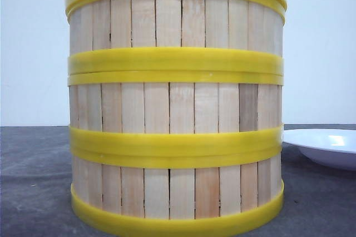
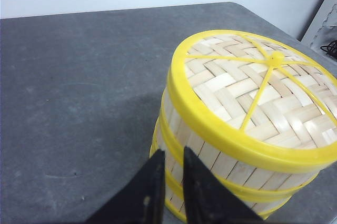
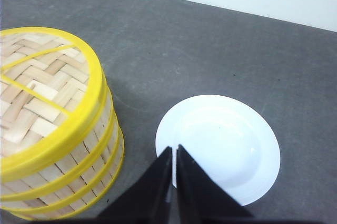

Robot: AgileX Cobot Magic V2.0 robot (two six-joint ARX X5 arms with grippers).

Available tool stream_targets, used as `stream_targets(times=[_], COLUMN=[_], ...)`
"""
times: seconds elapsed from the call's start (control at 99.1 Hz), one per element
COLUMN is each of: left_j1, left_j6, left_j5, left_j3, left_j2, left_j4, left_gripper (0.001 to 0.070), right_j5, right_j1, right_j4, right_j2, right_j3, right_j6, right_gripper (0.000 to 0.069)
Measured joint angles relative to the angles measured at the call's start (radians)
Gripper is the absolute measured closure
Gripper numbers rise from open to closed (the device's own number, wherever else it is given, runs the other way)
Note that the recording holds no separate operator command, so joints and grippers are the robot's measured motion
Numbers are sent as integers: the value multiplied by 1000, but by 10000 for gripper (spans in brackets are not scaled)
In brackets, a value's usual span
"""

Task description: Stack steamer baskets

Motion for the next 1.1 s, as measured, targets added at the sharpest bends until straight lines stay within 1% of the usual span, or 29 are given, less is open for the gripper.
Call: stream_targets(times=[0.454, 0.494, 0.555, 0.605, 0.636, 0.767, 0.979, 1.1], left_j1=[0, 0, 13, 39, 59, 171, 376, 433], left_j6=[0, 5, 18, 26, 28, 31, 31, 39], left_j5=[-1, -11, -47, -79, -87, -88, -89, -89], left_j3=[0, 0, 0, 0, 0, -40, -236, -354], left_j2=[0, 0, 0, 0, 0, -15, -93, -152], left_j4=[0, 1, 4, 5, 5, 48, 214, 300], left_gripper=[675, 675, 675, 675, 675, 675, 675, 675], right_j5=[0, 0, 0, 0, 0, 0, 0, 0], right_j1=[0, 0, 0, 0, 0, 0, 0, 0], right_j4=[0, 0, 0, 0, 0, 0, 0, 0], right_j2=[0, 0, 0, 0, 0, 0, 0, 0], right_j3=[0, 0, 0, 0, 0, 0, 0, 0], right_j6=[0, 0, 0, 0, 0, 0, 0, 0], right_gripper=[685, 685, 685, 685, 685, 685, 685, 685])
